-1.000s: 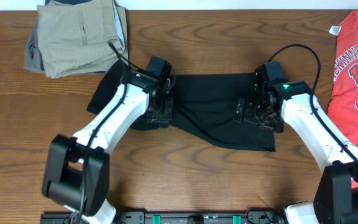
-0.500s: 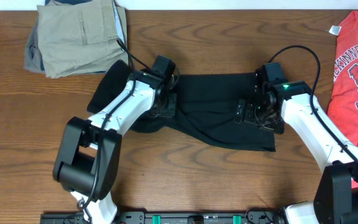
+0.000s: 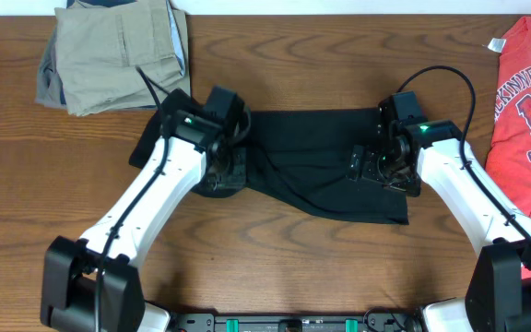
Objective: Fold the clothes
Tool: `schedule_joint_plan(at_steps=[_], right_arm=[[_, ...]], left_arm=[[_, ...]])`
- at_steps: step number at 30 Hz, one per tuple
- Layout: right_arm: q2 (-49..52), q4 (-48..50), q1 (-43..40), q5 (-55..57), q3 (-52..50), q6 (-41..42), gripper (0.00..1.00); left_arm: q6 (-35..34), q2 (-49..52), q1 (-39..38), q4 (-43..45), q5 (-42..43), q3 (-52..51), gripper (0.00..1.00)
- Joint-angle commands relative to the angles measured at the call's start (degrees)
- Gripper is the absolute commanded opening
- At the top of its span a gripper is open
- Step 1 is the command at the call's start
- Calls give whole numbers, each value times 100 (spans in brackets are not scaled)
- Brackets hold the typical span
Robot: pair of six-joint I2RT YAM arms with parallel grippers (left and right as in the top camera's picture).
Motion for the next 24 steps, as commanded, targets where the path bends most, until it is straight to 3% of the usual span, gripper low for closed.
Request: schedule_joint_plan(at_steps=[1, 4, 13, 24], right_arm=[[26, -7, 48, 59, -7, -46, 99], [26, -11, 48, 59, -7, -48, 99], [26, -9, 48, 57, -7, -46, 99], [26, -48, 48, 57, -7, -46, 99]], left_arm=[[-879, 179, 20, 192, -24, -623, 41], [-1414, 181, 22, 763, -24, -1180, 41], [-2026, 188, 24, 2087, -24, -1759, 40], [-2566, 376, 24, 2708, -50, -1762, 40]])
